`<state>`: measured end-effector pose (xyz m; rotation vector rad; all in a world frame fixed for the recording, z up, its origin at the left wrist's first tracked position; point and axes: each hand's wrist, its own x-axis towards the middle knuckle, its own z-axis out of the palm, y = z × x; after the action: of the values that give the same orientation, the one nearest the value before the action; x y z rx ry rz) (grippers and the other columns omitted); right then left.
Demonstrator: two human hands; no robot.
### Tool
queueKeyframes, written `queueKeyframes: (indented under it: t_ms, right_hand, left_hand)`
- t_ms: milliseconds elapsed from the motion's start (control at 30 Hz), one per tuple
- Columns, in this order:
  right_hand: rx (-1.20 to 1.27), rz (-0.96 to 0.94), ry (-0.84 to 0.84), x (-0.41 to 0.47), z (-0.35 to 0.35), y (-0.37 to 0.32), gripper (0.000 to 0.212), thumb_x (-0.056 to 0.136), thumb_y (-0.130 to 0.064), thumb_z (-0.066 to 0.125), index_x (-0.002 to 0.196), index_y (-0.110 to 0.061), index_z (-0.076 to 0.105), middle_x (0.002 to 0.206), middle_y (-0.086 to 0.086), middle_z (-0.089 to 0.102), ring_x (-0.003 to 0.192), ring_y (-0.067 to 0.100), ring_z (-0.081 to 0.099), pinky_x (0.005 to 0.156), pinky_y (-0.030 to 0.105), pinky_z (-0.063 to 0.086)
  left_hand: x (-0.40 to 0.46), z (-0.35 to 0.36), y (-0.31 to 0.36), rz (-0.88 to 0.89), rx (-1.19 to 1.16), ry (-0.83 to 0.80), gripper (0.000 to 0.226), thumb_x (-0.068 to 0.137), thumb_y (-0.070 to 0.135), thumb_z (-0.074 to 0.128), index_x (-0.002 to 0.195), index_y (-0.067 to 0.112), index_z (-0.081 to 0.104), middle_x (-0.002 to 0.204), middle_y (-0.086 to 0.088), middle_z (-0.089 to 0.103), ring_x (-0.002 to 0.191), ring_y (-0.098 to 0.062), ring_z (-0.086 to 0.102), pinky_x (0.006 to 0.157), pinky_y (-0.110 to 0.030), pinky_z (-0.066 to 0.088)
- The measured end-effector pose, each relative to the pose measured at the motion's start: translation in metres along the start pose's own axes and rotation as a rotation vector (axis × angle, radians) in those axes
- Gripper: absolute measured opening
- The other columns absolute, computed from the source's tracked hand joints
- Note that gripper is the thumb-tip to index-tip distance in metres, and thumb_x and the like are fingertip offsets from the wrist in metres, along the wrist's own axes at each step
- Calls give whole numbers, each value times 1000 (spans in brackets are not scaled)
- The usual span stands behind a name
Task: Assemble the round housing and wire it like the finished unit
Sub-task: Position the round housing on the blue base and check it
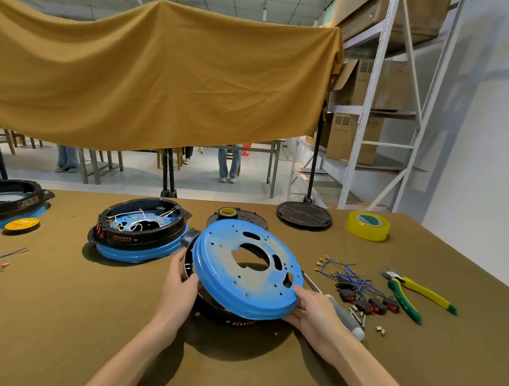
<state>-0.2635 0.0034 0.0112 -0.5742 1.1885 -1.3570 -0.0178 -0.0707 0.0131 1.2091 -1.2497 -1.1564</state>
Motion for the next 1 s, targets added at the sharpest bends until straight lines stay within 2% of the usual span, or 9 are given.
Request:
queueKeyframes:
  t_ms: [100,200,267,367,467,533,700,833,1000]
  right_hand:
    - [61,8,-42,-5,-4,-3,25,110,-17,44,126,-6,60,111,15,77,99,27,76,79,46,62]
    - [149,9,-18,-6,-10,-2,20,108,-14,48,122,-6,60,107,14,78,95,28,77,68,46,64]
    - [180,-16,-10,-6,-15,-3,21,107,-12,50,124,-3,59,108,16,77,97,30,76,69,48,64]
    - [255,-38,-28,-7,-21,-3,26,105,-11,52,128,-2,59,117,20,74,105,32,74,71,46,64]
    - [328,-29,-22,-7,-25,-3,28,103,-9,54,131,-3,59,120,21,73,107,32,73,73,43,64]
    - [309,-25,-23,-6,-25,-3,28,103,-9,54,130,-3,60,120,21,73,108,31,74,74,43,64]
    - [276,-22,-20,-8,-23,-3,22,104,-9,53,125,-5,59,118,21,74,106,31,74,76,44,65]
    - [171,-49,-20,-9,-24,-3,26,106,-10,49,125,0,64,118,20,74,107,31,73,84,43,62]
    - [53,-63,-4,-13,-19,0,28,106,-17,51,120,-2,69,114,17,76,100,27,75,80,38,60]
  left_hand:
    - [7,1,10,-10,-108,-4,59,100,20,62,153,33,38,153,-1,46,133,-27,53,103,-54,52]
    - [15,-3,22,42,-144,95,50,102,17,59,148,27,44,136,-11,58,96,-27,66,67,-33,57]
    - [22,-9,29,139,-105,146,46,103,15,58,147,24,46,135,-16,59,102,-30,65,76,-42,58]
    - [26,-18,45,346,31,187,47,101,16,61,146,22,47,131,4,60,116,-12,59,105,-46,50]
    - [25,-19,60,551,132,169,52,98,13,66,145,26,48,115,28,61,108,4,59,94,-17,49]
    - [25,-16,66,674,194,135,57,94,12,70,145,29,48,120,28,58,114,7,56,93,-10,47]
    - [20,-1,63,952,525,-71,72,84,16,82,146,27,48,131,8,57,113,-5,59,92,-18,52]
    - [12,11,52,1089,836,-220,77,83,45,80,149,30,43,132,5,55,93,-13,67,75,-24,61]
    - [3,26,31,998,853,-341,93,78,59,79,155,39,30,136,12,61,111,-7,63,92,-13,49]
